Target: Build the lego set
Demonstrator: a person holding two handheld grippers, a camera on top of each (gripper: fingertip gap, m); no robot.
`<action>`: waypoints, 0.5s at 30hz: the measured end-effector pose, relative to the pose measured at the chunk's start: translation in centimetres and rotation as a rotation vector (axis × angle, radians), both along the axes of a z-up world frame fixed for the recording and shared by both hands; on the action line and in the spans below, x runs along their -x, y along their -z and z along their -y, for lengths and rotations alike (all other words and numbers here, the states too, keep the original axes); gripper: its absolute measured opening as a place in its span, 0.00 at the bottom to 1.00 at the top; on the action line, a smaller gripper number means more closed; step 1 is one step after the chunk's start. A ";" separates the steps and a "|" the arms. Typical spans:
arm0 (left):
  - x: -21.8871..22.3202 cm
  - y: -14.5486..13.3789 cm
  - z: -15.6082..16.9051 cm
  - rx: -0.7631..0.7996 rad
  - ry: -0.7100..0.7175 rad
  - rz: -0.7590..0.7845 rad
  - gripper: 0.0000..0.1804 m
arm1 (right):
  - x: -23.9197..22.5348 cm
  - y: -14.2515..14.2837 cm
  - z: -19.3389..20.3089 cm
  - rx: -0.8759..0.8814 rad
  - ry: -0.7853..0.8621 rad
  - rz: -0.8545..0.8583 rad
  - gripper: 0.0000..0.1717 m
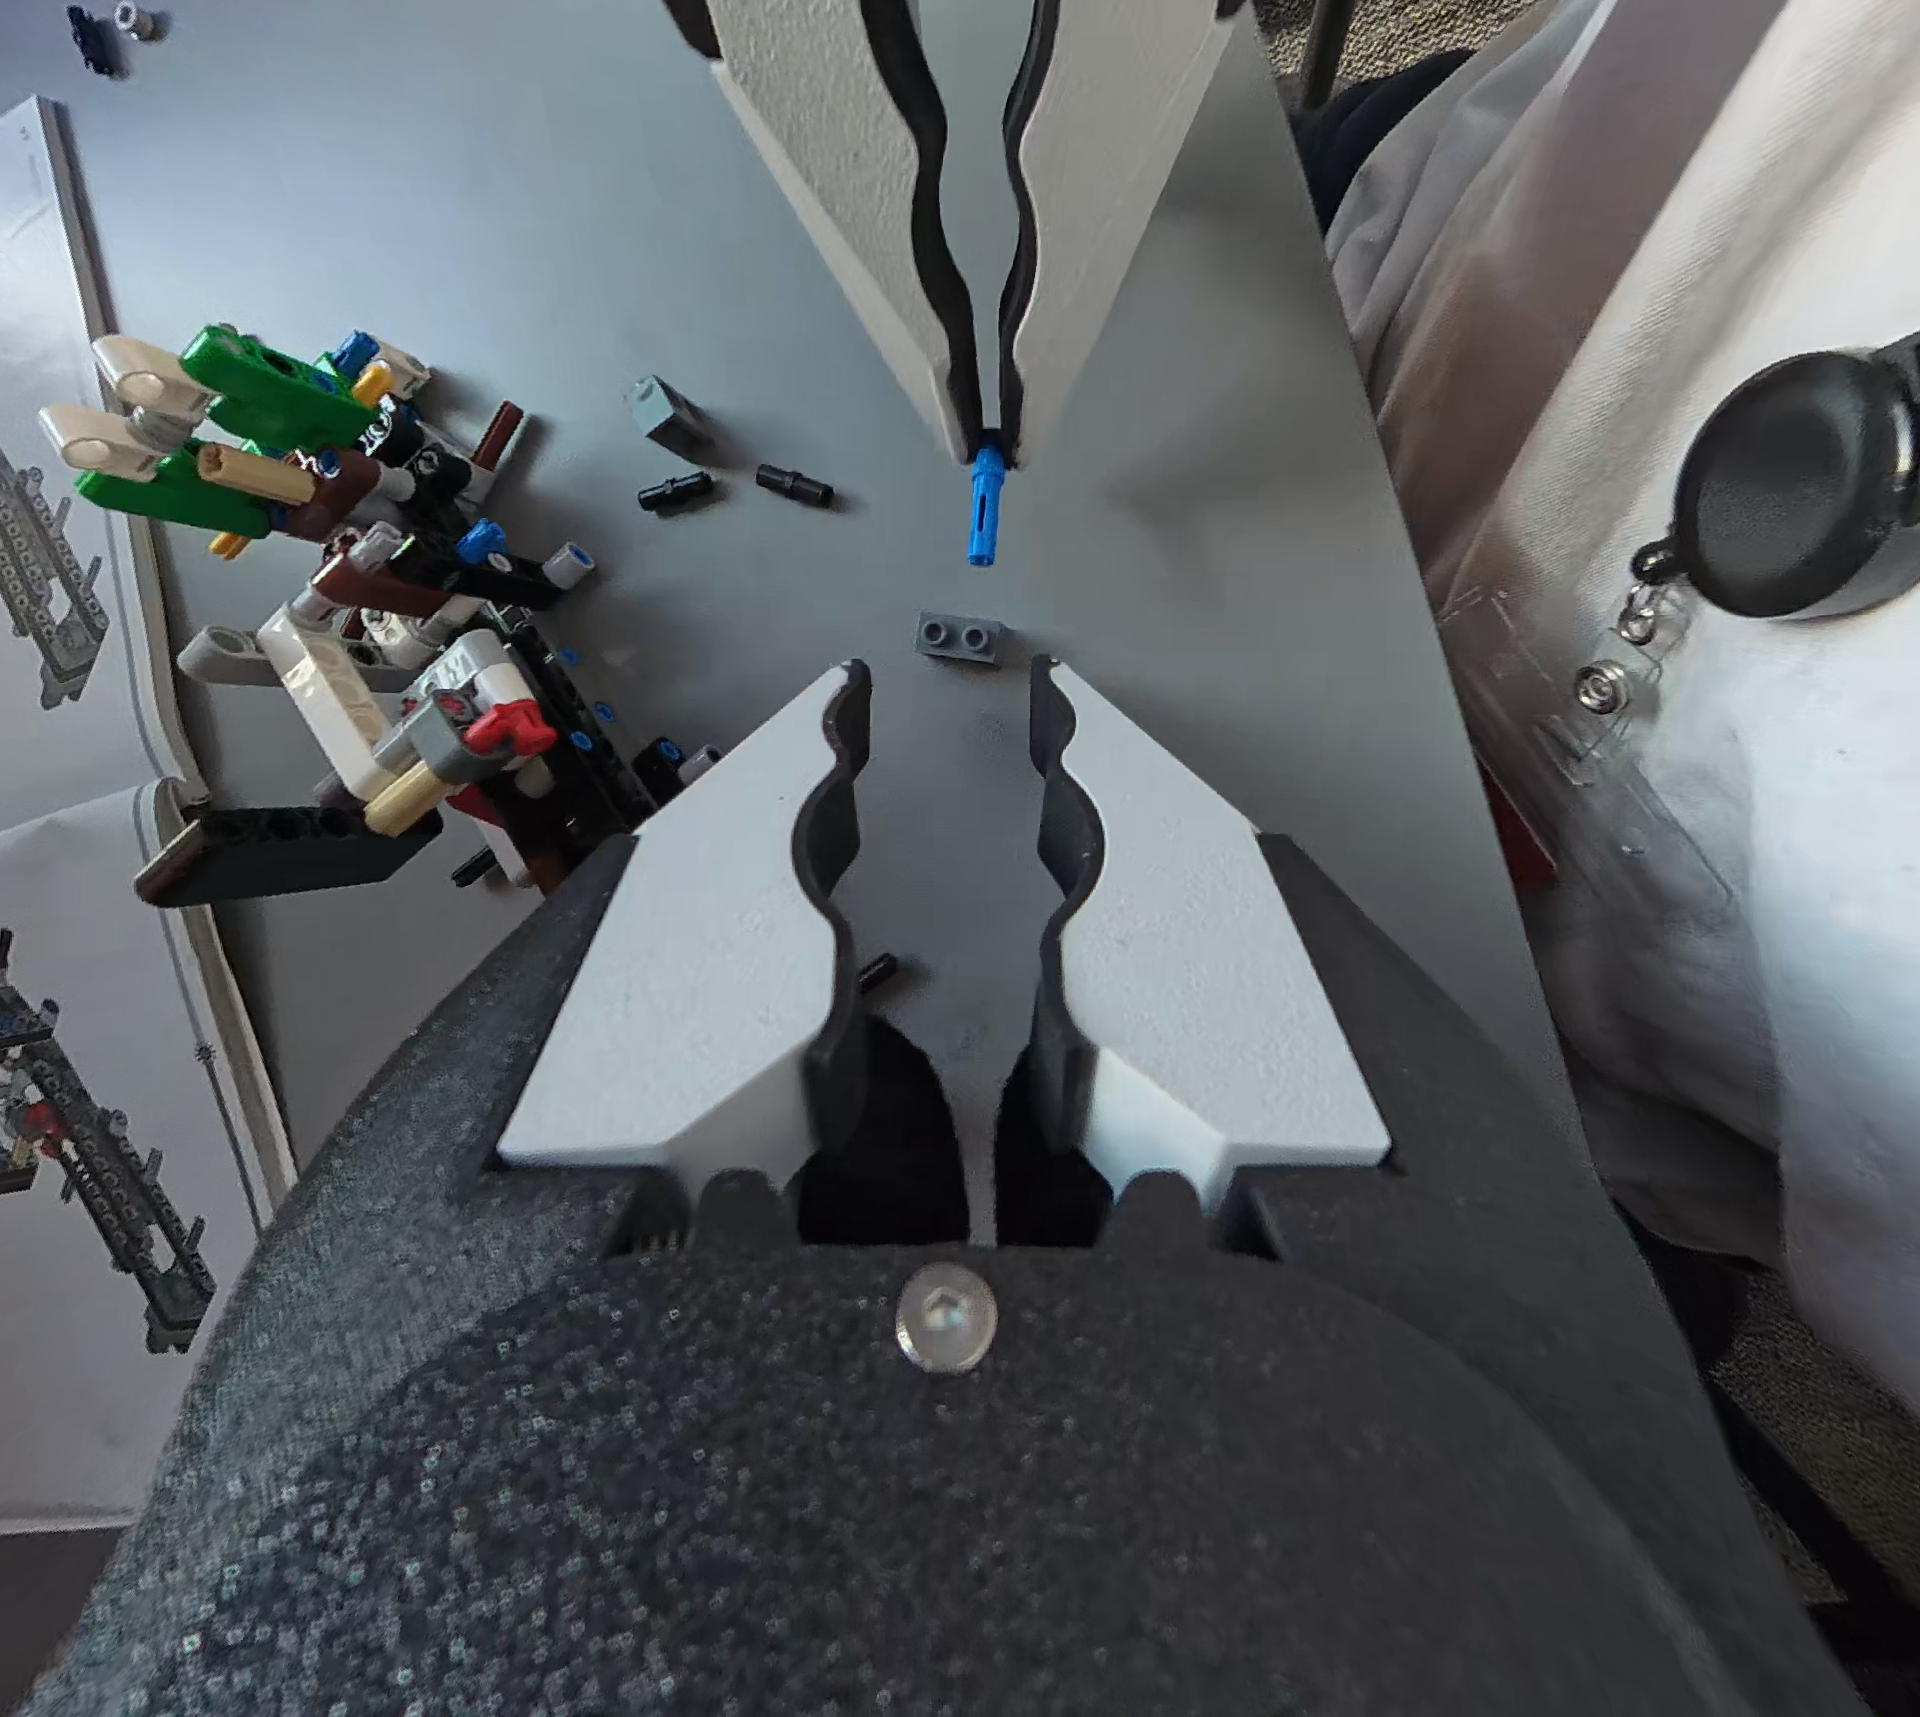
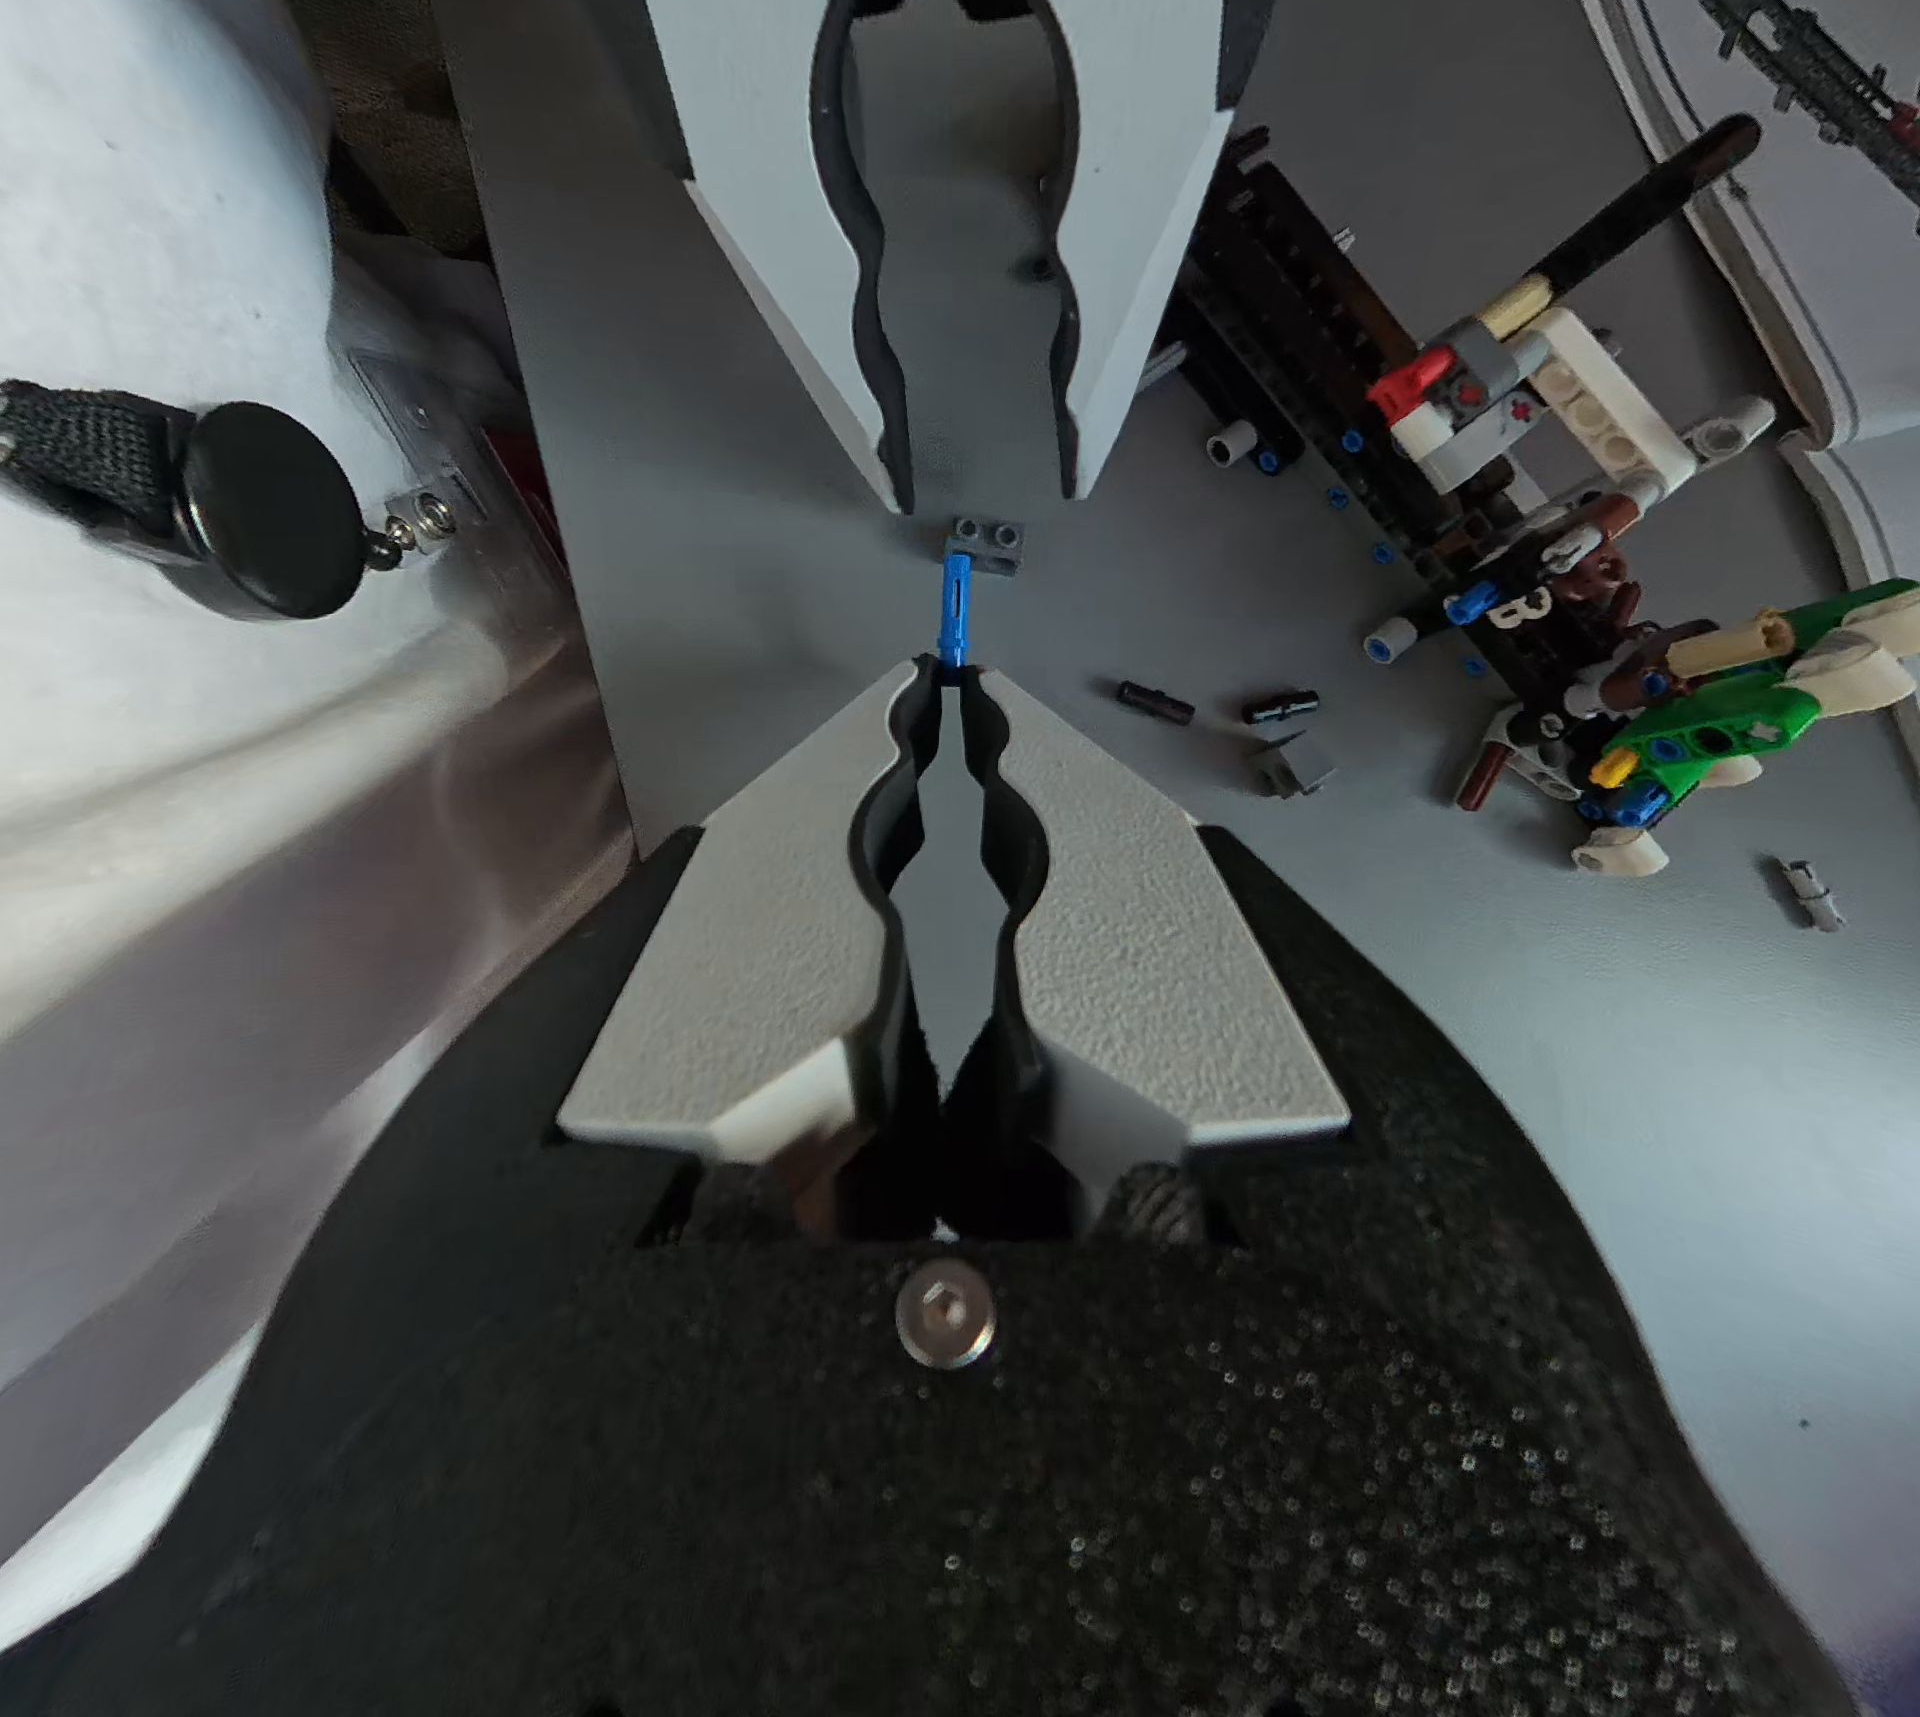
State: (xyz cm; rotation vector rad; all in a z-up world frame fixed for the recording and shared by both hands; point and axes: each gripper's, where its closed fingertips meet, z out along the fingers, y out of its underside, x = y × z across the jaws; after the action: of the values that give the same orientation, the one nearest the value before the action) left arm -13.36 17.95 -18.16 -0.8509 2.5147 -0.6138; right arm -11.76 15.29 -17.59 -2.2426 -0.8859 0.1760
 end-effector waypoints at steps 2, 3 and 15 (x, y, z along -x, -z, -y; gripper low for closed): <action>-0.2 0.5 -0.3 -0.014 0.005 -0.020 0.15 | 0.2 0.4 0.4 0.077 0.002 -0.031 0.01; -0.3 0.6 -0.1 -0.001 0.017 -0.027 0.15 | 0.3 0.9 0.5 0.128 0.007 -0.033 0.01; -0.9 0.8 0.4 0.091 0.027 -0.068 0.08 | 0.1 1.4 -0.4 0.299 0.004 -0.025 0.01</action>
State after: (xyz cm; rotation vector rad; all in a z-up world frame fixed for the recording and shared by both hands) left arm -12.46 17.58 -18.95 -0.8857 2.5804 -0.7242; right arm -11.89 15.73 -19.03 -2.5102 -0.8892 0.3541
